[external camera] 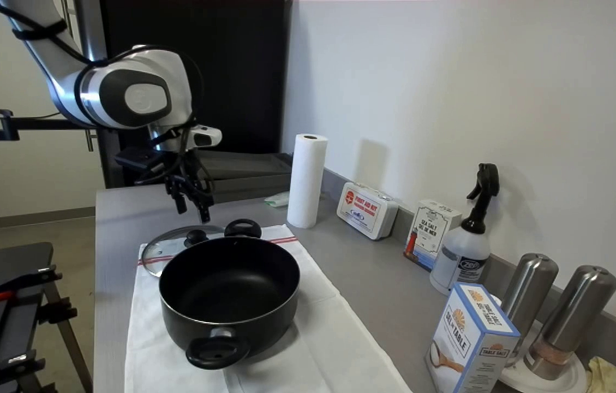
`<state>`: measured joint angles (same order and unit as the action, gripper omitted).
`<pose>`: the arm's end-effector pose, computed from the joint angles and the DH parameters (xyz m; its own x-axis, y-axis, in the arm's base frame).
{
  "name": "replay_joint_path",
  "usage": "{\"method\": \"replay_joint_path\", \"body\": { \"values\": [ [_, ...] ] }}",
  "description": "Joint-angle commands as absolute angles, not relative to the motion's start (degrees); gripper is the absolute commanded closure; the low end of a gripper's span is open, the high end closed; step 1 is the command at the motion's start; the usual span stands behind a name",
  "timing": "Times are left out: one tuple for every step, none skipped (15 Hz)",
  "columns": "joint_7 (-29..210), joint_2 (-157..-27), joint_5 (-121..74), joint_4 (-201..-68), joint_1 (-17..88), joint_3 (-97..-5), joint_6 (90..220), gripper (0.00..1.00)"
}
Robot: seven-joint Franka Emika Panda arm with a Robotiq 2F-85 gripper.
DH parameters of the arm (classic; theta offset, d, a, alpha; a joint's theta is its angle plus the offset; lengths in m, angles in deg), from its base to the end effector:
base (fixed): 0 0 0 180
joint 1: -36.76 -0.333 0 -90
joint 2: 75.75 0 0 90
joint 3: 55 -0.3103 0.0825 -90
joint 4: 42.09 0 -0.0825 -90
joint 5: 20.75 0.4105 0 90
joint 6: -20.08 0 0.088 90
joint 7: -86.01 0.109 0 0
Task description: Put the lid on the black pot
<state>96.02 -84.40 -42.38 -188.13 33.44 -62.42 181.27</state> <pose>0.4632 0.1080 0.1927 0.9268 0.3574 0.1155 0.3439 -0.9311 0.1217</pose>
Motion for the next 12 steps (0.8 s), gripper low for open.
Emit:
{"method": "replay_joint_path", "body": {
  "values": [
    [96.9, -89.6, -41.8, -184.7, 32.8, -62.9, 183.7, 0.0],
    [96.6, -90.6, -41.3, -184.2, 32.9, -63.2, 183.8, 0.0],
    [96.6, -91.5, -40.9, -183.7, 32.9, -63.4, 184.0, 0.0],
    [96.6, -92.3, -40.6, -183.4, 32.9, -63.7, 184.0, 0.0],
    [96.7, -93.0, -40.5, -183.0, 32.9, -63.9, 183.9, 0.0],
    [94.9, -93.6, -38.2, -182.8, 30.1, -61.6, 183.9, 0.0],
    [94.8, -94.3, -37.4, -182.4, 29.9, -61.6, 183.9, 0.0],
    [94.4, -95.0, -36.4, -182.1, 29.5, -61.6, 183.8, 0.0],
    [94.3, -95.6, -35.7, -181.8, 28.9, -61.4, 183.7, 0.0],
    [94.1, -96.1, -35.0, -181.6, 28.5, -61.4, 183.6, 0.0],
    [93.9, -96.6, -34.4, -181.3, 28.1, -61.3, 183.6, 0.0],
    [93.7, -97.0, -33.9, -181.1, 27.8, -61.2, 183.5, 0.0]
  ]
}}
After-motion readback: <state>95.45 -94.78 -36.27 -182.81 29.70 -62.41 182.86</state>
